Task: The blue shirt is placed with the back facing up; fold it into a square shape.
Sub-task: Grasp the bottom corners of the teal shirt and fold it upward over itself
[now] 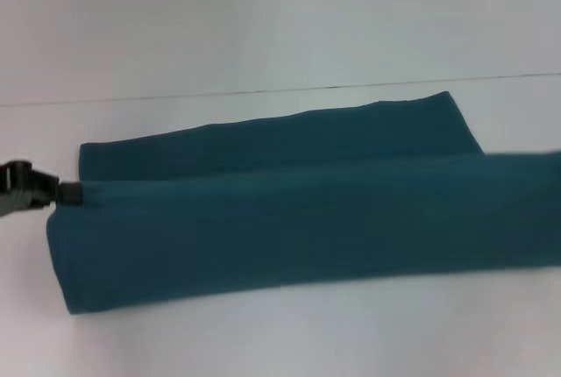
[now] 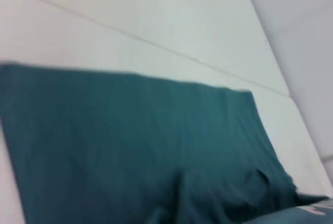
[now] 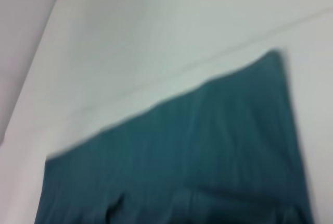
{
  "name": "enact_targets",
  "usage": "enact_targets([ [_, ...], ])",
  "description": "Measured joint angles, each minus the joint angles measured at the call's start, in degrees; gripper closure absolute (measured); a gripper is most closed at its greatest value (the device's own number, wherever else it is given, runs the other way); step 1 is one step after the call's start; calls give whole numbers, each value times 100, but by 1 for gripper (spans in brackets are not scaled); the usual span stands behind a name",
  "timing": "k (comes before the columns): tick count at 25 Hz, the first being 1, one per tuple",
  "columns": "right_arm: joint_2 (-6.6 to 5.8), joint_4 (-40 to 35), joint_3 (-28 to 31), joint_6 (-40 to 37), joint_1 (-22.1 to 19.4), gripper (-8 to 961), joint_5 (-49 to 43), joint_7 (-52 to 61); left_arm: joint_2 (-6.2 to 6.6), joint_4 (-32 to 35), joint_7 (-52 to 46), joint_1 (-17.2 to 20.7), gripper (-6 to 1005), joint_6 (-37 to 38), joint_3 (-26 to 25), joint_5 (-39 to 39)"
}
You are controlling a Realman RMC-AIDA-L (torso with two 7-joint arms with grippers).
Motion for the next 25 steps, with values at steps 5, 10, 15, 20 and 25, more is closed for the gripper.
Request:
enact_targets([
  [5,229,102,-65,908,101,906,218,151,-152,-7,-380,-131,993,-797,470,0],
  [10,609,124,-489,2081,312,907,219,109,-357,-49,-554,-315,992,-1591,705,10],
  [15,815,148,-1181,3222,484,907,241,153,-408,-163,-922,-396,992,-2346,1194,46],
  [20,925,342,-1547,4201,792,907,225,161,-412,-225,-1167,-410,992,-2858,1520,89],
  [25,943,846,-1988,5224,1025,907,216,174,-424,-291,-1281,-448,992,-3266,1718,193],
])
